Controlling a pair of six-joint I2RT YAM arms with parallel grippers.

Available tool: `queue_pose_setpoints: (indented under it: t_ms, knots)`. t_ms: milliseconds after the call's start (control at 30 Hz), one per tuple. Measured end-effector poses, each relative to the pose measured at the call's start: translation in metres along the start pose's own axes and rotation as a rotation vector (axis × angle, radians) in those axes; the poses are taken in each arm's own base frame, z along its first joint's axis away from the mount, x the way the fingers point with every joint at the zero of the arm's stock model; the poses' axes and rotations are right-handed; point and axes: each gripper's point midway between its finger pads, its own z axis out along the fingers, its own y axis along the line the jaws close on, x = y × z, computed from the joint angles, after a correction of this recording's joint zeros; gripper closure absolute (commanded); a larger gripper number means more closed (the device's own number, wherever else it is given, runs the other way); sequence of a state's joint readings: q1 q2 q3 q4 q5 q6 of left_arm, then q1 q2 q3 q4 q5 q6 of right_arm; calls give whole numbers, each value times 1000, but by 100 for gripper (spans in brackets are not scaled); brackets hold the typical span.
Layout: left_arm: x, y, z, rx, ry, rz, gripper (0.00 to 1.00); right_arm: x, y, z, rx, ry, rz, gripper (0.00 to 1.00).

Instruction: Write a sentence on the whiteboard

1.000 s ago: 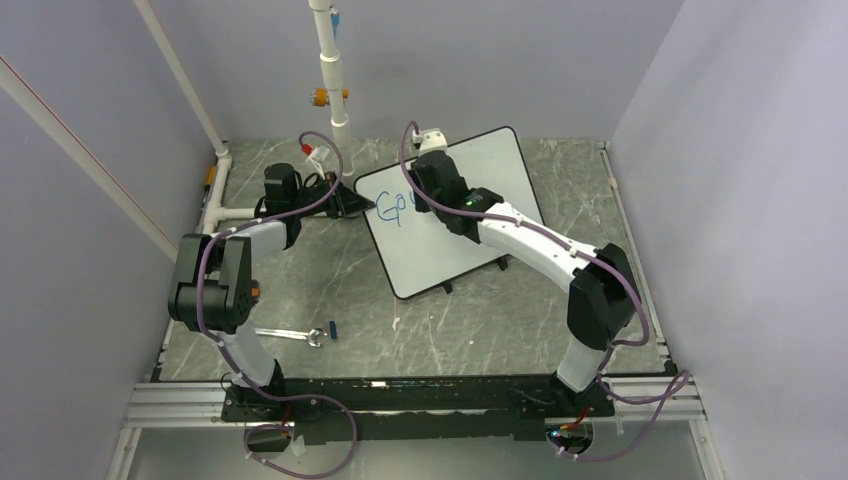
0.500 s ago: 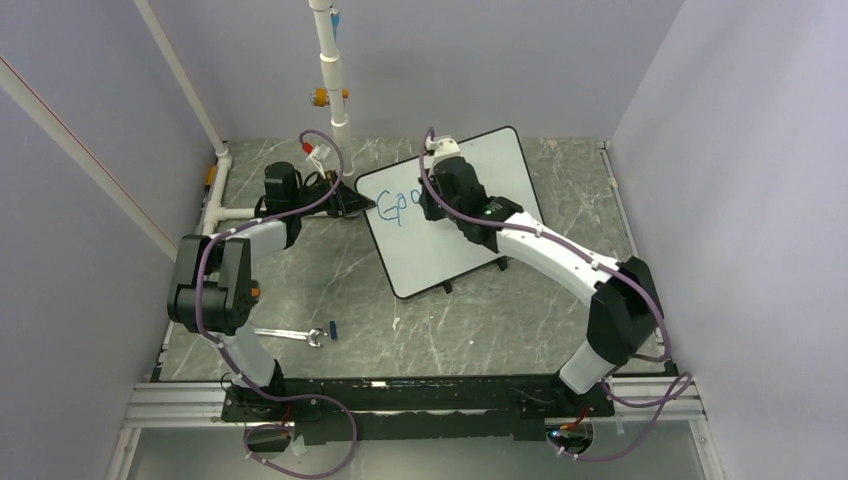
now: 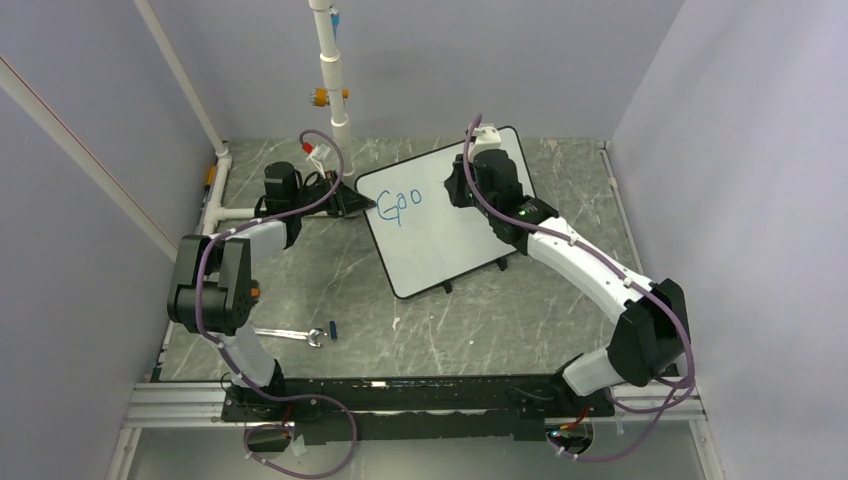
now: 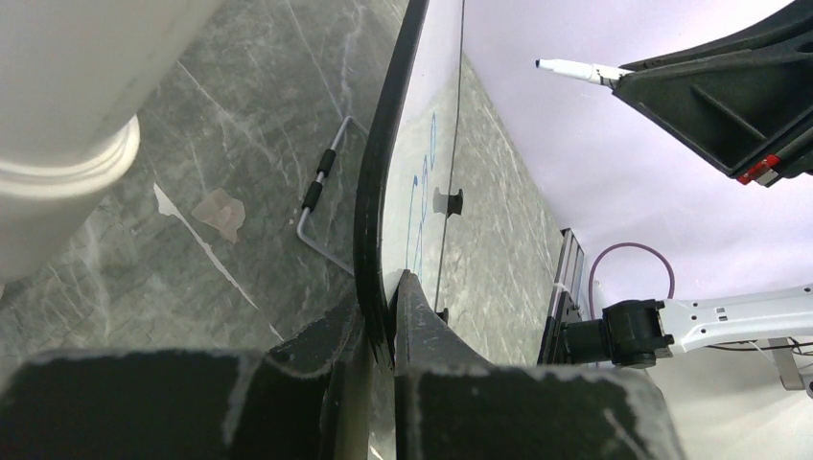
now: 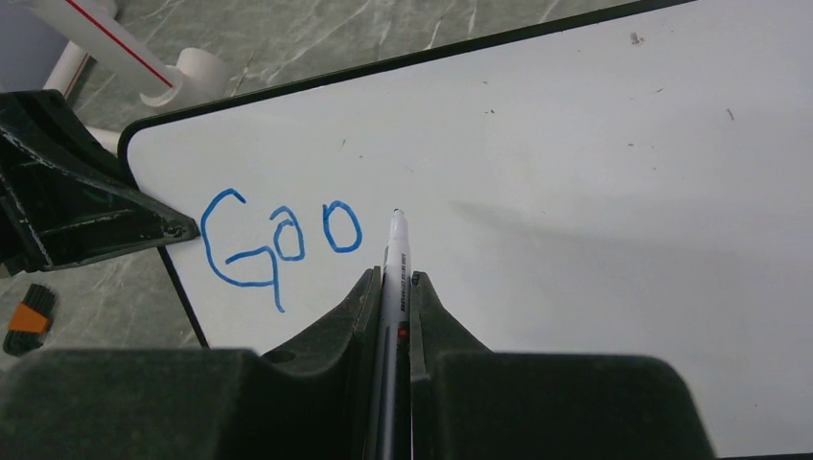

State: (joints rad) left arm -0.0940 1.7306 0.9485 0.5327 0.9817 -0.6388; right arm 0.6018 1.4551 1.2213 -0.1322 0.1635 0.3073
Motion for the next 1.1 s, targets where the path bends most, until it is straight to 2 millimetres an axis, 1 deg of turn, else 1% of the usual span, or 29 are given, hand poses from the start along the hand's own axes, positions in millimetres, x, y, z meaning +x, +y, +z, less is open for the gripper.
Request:
queue_pose_setpoints:
  t_ms: [133,333,433,733,1100]
  knots:
    - [0,0,0,0,0,0,100,4,0,6,-8,10,4,100]
    - [0,0,0,-1,1,6,100,21,2,27,-7,64,-4,100]
    - [0,0,0,-1,1,6,100,25,1,33,-4,76,-6,100]
    - [0,1,0,-2,2,5,100,22,2,37,1,72,-10,100]
    - [1,2,0,-8,5,-2,100,24,4,49,2,84,-12,100]
